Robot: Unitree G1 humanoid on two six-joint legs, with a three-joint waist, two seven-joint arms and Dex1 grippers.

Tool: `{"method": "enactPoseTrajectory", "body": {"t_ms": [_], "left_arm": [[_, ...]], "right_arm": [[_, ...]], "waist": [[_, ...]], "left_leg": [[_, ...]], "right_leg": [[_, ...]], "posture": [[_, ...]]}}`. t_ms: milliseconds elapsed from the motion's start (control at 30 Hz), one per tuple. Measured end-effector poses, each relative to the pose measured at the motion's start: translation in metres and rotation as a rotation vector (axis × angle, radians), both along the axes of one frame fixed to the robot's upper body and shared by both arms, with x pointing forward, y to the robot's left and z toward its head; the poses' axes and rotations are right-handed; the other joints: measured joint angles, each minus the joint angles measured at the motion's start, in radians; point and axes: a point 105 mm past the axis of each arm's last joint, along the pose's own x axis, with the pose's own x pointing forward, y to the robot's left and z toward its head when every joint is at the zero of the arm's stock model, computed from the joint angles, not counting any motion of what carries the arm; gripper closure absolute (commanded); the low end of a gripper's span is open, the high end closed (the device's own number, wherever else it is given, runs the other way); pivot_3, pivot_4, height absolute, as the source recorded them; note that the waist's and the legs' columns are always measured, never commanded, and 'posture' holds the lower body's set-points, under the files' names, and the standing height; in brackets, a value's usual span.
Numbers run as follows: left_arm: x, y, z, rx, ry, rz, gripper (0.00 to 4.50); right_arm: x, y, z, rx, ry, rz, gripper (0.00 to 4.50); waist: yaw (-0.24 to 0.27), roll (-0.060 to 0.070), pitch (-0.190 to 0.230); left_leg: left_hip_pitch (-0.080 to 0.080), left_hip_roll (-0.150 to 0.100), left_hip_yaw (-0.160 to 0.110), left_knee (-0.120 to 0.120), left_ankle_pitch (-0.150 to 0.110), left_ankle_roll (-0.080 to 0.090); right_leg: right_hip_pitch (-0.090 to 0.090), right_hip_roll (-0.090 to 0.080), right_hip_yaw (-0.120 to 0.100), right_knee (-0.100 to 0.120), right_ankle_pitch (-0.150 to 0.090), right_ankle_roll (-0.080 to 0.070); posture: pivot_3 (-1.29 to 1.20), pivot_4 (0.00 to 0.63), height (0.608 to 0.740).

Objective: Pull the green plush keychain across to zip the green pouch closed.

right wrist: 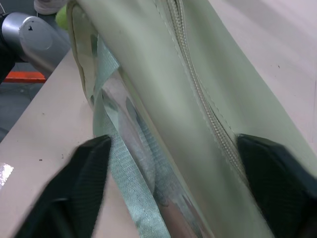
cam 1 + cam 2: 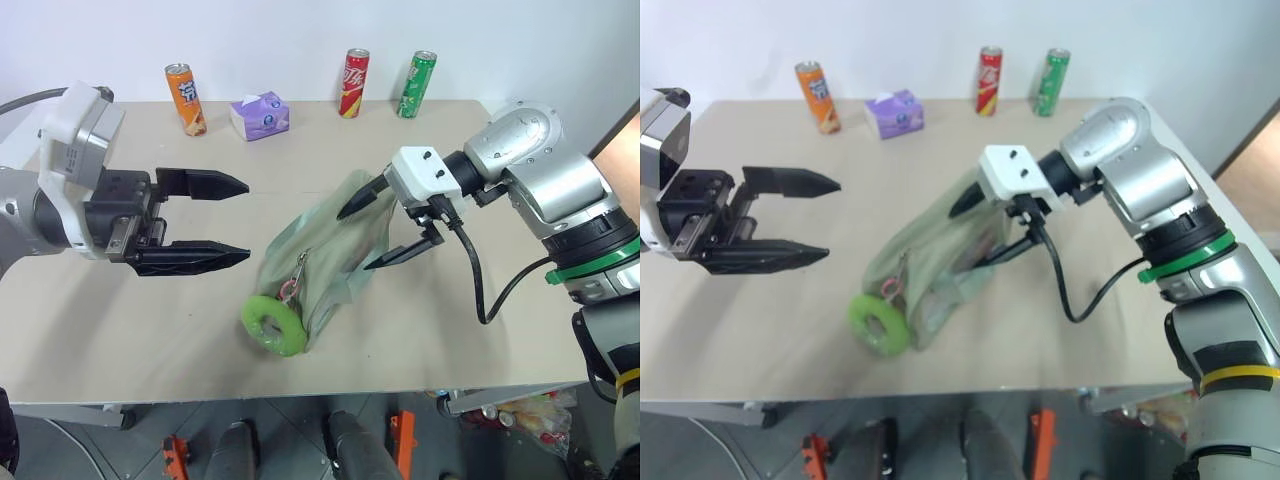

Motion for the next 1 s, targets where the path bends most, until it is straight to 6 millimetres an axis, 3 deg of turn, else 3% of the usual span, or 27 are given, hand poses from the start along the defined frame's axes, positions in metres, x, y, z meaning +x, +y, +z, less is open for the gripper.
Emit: {"method": "enactPoseTrajectory", "body": {"t_ms": [67,100,200,267,300,733,833,1000], "left_arm": [[0.000,0.000,-0.001,-0.001,0.001,0.003,0.00],[0.000,0.000,-0.002,0.000,0.002,0.005,0.00],[0.002,0.001,-0.003,-0.001,0.004,0.019,0.00],[0.002,0.001,-0.003,-0.003,-0.001,0.020,0.00],[0.002,0.001,-0.002,-0.004,-0.004,0.020,0.00],[0.002,0.001,-0.002,-0.008,-0.013,0.027,0.00],[0.002,0.001,-0.001,-0.008,-0.016,0.031,0.00],[0.003,0.001,0.000,-0.010,-0.021,0.037,0.00]], "right_arm": [[0.000,0.000,0.000,-0.002,-0.001,0.003,2.00],[-0.001,0.000,0.001,-0.001,-0.001,0.005,2.59],[-0.001,0.000,0.005,0.005,-0.012,0.010,3.47],[-0.001,0.000,0.005,0.004,-0.013,0.015,4.36],[-0.001,0.000,0.004,-0.001,-0.011,0.017,4.48],[0.003,0.001,0.003,-0.026,-0.010,0.017,4.48],[0.015,0.012,0.011,-0.004,0.012,-0.033,4.48],[0.053,0.031,0.029,0.038,0.002,-0.259,4.48]], "waist": [[0.000,0.000,0.000],[0.000,0.000,0.000],[0.000,0.000,0.000],[0.000,0.000,0.000],[0.000,0.000,0.000],[0.000,0.000,0.000],[-0.002,0.000,0.000],[-0.003,0.000,0.000]], "left_leg": [[0.000,0.000,0.000,0.000,0.000,0.000],[0.000,0.000,0.000,0.000,0.000,0.000],[0.000,0.000,0.000,0.000,0.000,0.000],[0.000,0.000,0.000,0.000,0.000,0.000],[0.000,0.000,0.000,0.000,0.000,0.000],[0.000,0.000,0.000,0.001,0.000,0.000],[0.001,0.000,0.000,0.002,0.000,0.000],[0.000,0.001,-0.002,0.003,0.001,0.000]], "right_leg": [[0.000,0.000,0.000,0.000,0.000,0.000],[0.000,0.000,0.000,0.000,0.000,0.000],[0.000,0.000,0.000,0.000,0.000,0.000],[0.000,0.000,0.000,0.000,0.000,0.000],[0.000,0.000,0.000,0.000,0.000,0.000],[0.001,0.000,0.000,0.000,0.000,0.000],[0.001,0.000,0.000,0.001,0.002,-0.001],[0.000,0.001,-0.001,0.002,0.003,-0.002]], "posture": [[0.00,0.150,0.740],[0.00,0.150,0.740],[0.00,0.150,0.740],[0.00,0.150,0.740],[0.00,0.150,0.740],[0.00,0.150,0.740],[0.00,0.150,0.740],[0.00,0.150,0.740]]}}
